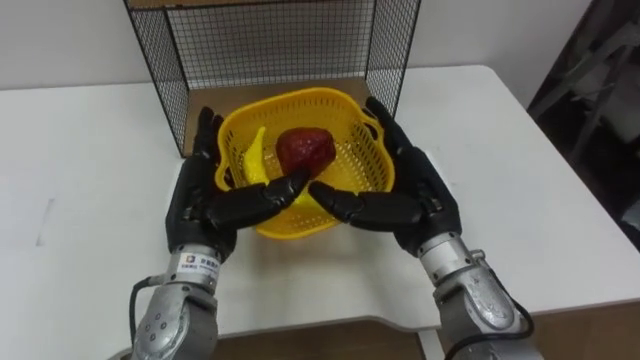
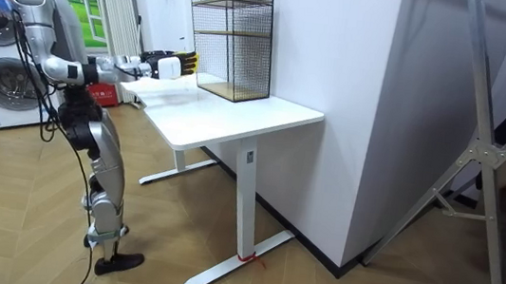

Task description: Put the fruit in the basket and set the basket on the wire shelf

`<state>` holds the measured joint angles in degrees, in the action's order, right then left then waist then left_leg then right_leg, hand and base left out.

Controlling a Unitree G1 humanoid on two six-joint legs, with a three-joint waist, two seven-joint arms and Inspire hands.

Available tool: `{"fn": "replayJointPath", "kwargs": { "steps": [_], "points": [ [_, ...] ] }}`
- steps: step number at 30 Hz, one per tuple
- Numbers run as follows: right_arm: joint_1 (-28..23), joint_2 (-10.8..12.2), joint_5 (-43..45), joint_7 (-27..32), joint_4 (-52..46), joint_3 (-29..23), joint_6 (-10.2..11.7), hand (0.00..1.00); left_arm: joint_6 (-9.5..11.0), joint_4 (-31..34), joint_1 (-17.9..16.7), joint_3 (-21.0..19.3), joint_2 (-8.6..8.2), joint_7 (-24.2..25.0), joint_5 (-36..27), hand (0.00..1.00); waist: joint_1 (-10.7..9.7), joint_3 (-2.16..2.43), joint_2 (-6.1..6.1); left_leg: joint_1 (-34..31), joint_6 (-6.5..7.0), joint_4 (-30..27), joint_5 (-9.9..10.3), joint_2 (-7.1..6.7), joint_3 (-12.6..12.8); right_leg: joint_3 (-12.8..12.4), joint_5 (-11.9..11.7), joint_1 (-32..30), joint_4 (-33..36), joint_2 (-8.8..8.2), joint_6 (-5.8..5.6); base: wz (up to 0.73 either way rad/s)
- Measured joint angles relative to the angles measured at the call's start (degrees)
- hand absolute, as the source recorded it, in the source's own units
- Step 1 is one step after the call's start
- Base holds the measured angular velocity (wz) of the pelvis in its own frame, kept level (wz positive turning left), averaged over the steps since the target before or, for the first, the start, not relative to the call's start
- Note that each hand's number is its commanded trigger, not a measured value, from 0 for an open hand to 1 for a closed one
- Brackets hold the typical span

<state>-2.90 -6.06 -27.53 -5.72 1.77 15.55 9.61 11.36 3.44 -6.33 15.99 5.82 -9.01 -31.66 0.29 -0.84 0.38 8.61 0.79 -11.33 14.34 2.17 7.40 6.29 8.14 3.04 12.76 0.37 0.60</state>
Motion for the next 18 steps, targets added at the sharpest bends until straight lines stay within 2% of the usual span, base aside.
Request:
{"fn": "replayJointPath", "kwargs": {
  "steps": [4,7,9,10,12,13,14,15,16,17,18],
  "points": [
    [0.25,0.05,-0.03,0.2,-0.59,0.0,0.45,0.0,1.18,0.0,0.71,0.0,-0.64,-0.6,0.01,0.0,0.12,-0.18,0.21,0.0,-0.01,-0.11,0.0,0.02,0.19,0.04,0.0,0.0,0.07,0.0,0.0,0.0],
    [0.34,0.67,0.4,0.21,-0.59,-0.09,0.45,0.0,1.26,0.01,0.72,-0.12,-0.86,-0.62,0.0,0.0,0.2,-0.28,0.07,-0.1,-0.15,-0.57,0.13,0.12,0.28,-0.02,0.16,-0.29,0.69,0.04,0.06,0.0],
    [0.36,1.17,0.29,0.47,-0.59,-0.09,0.45,0.0,1.45,0.01,0.71,-0.23,-0.91,-0.62,0.73,0.0,0.59,-0.36,-0.21,-0.24,-0.24,-2.08,0.85,0.21,0.37,0.03,1.24,-1.09,2.77,-0.09,0.19,-0.06],
    [0.37,1.19,0.24,0.57,-0.58,-0.08,0.47,0.0,1.62,0.0,0.71,-0.24,-0.93,-0.62,0.92,0.0,1.42,-0.45,-0.32,-0.57,-0.42,-3.97,1.93,0.54,0.54,0.04,2.28,-1.7,4.66,-0.06,0.44,-0.14],
    [0.53,1.39,0.23,0.57,-0.58,-0.07,0.57,0.0,2.14,0.0,0.71,-0.24,-0.83,-0.62,0.92,0.0,1.84,-0.38,-0.76,-3.74,-1.26,-11.85,5.13,1.55,0.32,1.0,5.53,-3.8,10.13,-0.13,1.16,-0.02],
    [0.53,1.47,0.22,0.57,-0.57,-0.08,0.58,0.0,2.26,-0.01,0.71,-0.24,-0.67,-0.62,0.84,0.0,1.79,-0.49,-1.13,-4.94,-1.62,-14.65,5.56,1.71,0.23,1.13,6.44,-4.48,11.69,-0.3,1.27,0.13],
    [0.52,1.46,0.21,0.56,-0.36,0.05,0.59,0.0,2.44,-0.07,0.62,-0.24,-0.45,-0.62,0.81,0.0,1.81,-0.57,-1.91,-8.27,-1.91,-22.67,5.76,2.35,0.23,1.12,8.36,-5.44,14.38,-0.46,1.6,0.09],
    [0.52,1.32,0.21,0.55,-0.25,0.07,0.59,0.0,2.46,-0.16,0.49,-0.23,-0.53,-0.61,0.76,0.0,2.03,-0.57,-1.73,-11.61,-1.92,-30.85,5.6,3.82,-0.05,1.64,9.87,-5.44,16.15,0.08,2.33,0.03],
    [0.53,1.21,0.12,0.55,-0.24,0.08,0.61,0.0,2.46,-0.18,0.5,-0.23,-0.57,-0.6,0.68,0.0,2.19,-0.68,-1.34,-13.04,-2.06,-34.43,5.31,4.78,-0.35,1.79,10.52,-5.3,16.8,0.29,2.86,-0.08],
    [0.54,1.17,-0.45,0.55,-0.1,0.12,0.74,0.0,2.55,-0.2,0.5,-0.23,-0.61,-0.6,0.58,0.0,2.55,-0.86,-0.88,-15.12,-2.32,-39.92,3.96,6.04,-1.65,1.84,11.25,-4.85,18.0,1.11,3.54,-0.11],
    [0.54,1.2,-0.84,0.55,0.02,0.24,0.75,0.0,2.56,-0.26,0.5,-0.23,-0.62,-0.59,0.58,0.0,2.71,-0.85,-0.95,-15.73,-2.68,-41.71,3.08,6.27,-2.09,1.74,11.54,-4.57,18.42,1.33,3.88,-0.09]
  ]
}}
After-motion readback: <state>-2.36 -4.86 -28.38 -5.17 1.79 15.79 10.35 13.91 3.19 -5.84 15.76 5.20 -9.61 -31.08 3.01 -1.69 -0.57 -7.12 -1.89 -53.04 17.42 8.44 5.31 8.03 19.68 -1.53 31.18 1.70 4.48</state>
